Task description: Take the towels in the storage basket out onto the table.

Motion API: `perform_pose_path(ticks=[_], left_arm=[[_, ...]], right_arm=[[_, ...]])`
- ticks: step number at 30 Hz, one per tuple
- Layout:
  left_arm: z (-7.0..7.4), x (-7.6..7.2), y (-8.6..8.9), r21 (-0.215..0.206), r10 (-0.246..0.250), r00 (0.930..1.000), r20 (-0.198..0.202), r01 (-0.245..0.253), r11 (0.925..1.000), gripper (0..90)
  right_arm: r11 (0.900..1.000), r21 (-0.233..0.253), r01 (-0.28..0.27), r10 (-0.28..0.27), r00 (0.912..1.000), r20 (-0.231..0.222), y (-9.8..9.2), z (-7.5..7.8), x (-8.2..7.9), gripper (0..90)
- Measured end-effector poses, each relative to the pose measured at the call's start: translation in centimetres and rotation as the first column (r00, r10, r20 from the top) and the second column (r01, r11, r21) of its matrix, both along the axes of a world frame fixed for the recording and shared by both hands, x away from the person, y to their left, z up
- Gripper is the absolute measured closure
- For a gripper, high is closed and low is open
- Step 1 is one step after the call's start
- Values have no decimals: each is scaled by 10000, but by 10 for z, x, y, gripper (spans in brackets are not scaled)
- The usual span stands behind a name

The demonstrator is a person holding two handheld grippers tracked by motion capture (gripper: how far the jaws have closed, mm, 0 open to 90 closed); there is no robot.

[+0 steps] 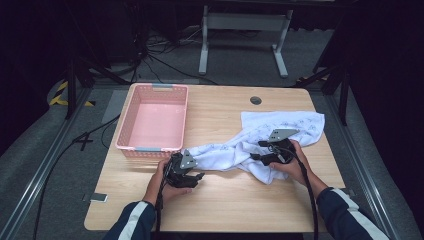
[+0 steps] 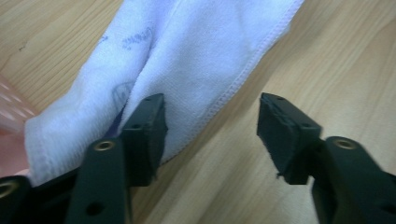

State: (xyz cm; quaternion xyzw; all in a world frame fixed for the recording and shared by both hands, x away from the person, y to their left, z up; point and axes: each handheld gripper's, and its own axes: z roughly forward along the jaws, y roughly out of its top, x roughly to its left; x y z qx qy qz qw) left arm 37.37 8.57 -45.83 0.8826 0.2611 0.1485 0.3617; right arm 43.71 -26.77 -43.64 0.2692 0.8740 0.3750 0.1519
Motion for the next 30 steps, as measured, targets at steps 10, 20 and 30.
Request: perform_pose_path(ticks=[10,20,30], left_arm=[[7,3,-2,112,-938,9956,-63,939,9955,830],[22,-19,8,-211,-1581,9874,-68,1579,9872,898],[30,-30,6,-690,-1711,9850,-243,1690,9832,576]], right_arm=[[9981,416,-460,464,9989,-82,-6,0,-3,798],[9689,1533,-1943,1900,9809,425,-34,39,-56,826],[9024,888,-4217,4234,9060,5,-33,45,-139,825]])
